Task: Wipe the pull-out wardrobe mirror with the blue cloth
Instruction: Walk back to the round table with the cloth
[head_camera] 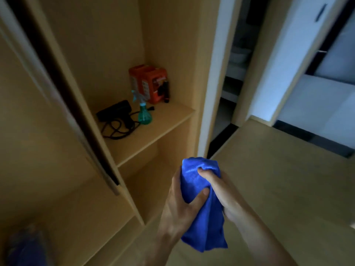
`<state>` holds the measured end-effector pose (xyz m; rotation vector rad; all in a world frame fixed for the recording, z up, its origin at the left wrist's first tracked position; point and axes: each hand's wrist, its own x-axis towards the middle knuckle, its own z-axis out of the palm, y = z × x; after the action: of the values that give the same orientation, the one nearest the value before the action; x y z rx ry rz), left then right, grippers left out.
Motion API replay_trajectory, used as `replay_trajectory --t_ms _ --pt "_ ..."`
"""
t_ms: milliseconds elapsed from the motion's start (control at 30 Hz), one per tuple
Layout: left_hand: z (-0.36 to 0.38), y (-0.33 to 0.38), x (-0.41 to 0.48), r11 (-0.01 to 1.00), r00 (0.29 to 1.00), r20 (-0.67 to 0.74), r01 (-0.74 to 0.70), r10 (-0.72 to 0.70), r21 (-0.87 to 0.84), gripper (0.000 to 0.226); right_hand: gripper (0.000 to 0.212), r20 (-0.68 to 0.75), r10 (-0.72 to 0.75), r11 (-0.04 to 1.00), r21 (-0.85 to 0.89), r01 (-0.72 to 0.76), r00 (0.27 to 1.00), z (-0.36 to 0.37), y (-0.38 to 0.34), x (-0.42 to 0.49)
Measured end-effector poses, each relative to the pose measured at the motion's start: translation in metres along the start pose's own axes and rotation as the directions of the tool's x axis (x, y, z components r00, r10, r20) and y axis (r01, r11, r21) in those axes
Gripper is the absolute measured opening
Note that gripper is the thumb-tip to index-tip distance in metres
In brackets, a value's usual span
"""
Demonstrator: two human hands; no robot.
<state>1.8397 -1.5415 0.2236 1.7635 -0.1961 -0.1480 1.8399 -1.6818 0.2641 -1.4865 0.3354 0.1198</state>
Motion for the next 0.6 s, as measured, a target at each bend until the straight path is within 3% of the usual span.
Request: replay_trajectory --t_ms 67,167,300,500,600 --pt "0.031 0.000 0.001 1.000 0.997 0.075 -0.005 0.003 0.026 0.064 0.029 -0.054 0.010 0.999 0.041 -0.008 0.998 -0.031 0.006 -0.016" --pt "0.084 0.005 -0.001 0.999 0.983 0.183 -0.003 -0.004 0.039 0.069 0.017 -0.147 0.010 0.997 0.081 0.002 0.989 -0.083 0.016 -0.043" --pt "0.154 0.021 -0.017 0.999 0.944 0.331 -0.030 0.019 0.030 0.068 0.024 -0.275 0.030 0.985 0.174 0.020 0.961 -0.150 0.032 -0.085" --pt "0.235 0.050 -0.060 0.999 0.847 0.531 0.048 -0.038 -0.005 0.105 0.029 -0.391 0.093 0.929 0.366 0.062 0.916 -0.229 0.054 -0.156" --pt "0.274 0.062 -0.085 0.999 0.794 0.608 0.041 -0.029 -0.007 0.108 0.032 -0.457 0.088 0.905 0.408 0.121 0.885 -0.261 0.065 -0.194"
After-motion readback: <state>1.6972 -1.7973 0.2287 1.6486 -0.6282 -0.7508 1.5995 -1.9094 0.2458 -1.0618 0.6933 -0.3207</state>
